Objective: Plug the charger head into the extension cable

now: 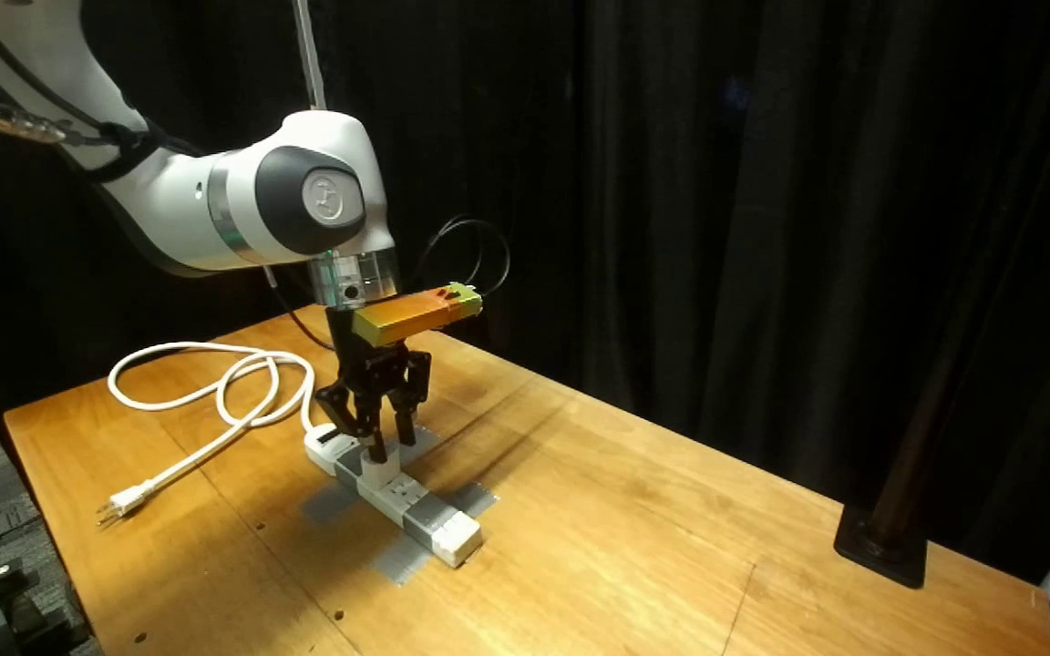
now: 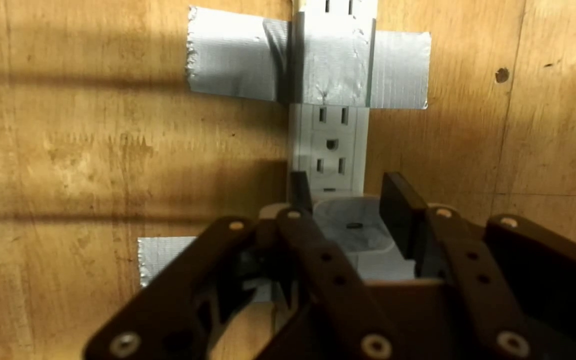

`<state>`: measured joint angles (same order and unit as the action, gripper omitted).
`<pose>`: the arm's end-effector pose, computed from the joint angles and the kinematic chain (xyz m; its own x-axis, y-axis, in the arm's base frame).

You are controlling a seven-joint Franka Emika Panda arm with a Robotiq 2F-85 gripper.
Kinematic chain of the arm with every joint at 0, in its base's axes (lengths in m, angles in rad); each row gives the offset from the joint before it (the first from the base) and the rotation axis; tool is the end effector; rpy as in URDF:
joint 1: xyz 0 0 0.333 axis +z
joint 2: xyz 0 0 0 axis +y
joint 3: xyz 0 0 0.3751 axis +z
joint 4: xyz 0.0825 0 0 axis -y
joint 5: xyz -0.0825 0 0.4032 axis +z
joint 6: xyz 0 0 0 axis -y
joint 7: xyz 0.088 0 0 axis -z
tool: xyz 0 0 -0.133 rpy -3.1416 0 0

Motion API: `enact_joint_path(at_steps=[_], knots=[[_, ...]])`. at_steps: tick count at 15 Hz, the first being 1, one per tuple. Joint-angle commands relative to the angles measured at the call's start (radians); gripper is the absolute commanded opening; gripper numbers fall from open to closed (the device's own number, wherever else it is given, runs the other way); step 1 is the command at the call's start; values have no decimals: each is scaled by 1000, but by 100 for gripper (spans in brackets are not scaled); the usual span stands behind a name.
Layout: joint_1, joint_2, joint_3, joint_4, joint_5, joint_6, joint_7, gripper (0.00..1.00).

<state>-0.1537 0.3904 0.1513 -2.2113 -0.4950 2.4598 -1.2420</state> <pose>0.5674 -0.0077 0.2040 -0.0774 0.9683 -0.2375 0.9941 0.0568 -0.0925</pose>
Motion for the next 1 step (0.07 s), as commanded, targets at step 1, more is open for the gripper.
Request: enact_joint_path(at_steps=[1], knots=[[44, -1, -44, -1, 26, 6, -18, 43]])
